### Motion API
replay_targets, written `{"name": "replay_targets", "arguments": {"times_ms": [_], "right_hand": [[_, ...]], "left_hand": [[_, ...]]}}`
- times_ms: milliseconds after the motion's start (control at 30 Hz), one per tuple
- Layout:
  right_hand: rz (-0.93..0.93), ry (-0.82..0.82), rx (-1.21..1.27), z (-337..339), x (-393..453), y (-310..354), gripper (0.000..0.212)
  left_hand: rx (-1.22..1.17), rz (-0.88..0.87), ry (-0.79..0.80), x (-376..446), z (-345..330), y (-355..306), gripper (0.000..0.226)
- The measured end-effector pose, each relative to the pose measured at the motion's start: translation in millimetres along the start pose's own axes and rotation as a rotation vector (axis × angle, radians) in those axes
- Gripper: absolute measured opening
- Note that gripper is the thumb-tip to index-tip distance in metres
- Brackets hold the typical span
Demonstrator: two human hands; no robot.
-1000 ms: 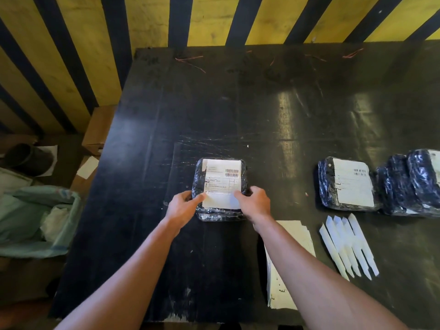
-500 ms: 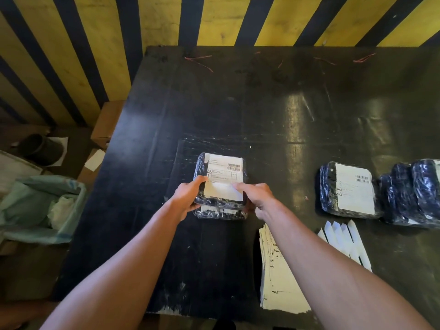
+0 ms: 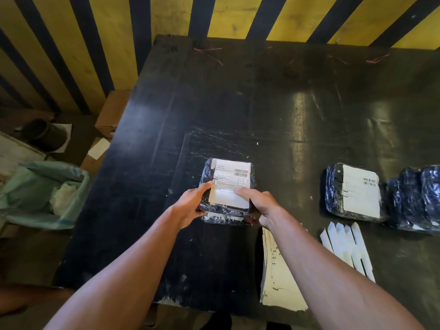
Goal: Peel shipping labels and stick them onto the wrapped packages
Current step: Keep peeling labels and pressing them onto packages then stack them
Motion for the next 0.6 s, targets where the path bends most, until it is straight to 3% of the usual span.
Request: {"name": "replay_targets", "arguments": {"times_ms": [300,467,600], "right_hand": [[-0.027,0.041,0.107,-2,-1,5,0.043],[-0.031,0.077,0.117,-8,8,10,0.061],[-0.029,0.071,0.075,-10,8,17,0.056]], "left_hand": [[-0.006,0.06,0.013,0,1,0,0.053],[-0.066,0.125,0.015,1,1,-8,0.049],[-0.045,0.144,0.029,-1,1,-17,0.048]]}}
Point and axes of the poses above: each hand's wrist, its own x-axis towards the middle knuckle, its own z-axis out of the back of the hand, y = z × x, the point moved 2 cm from there along x, towards the middle knuckle, and after that the axes turned 7 degrees about z, right-handed, at the moved point
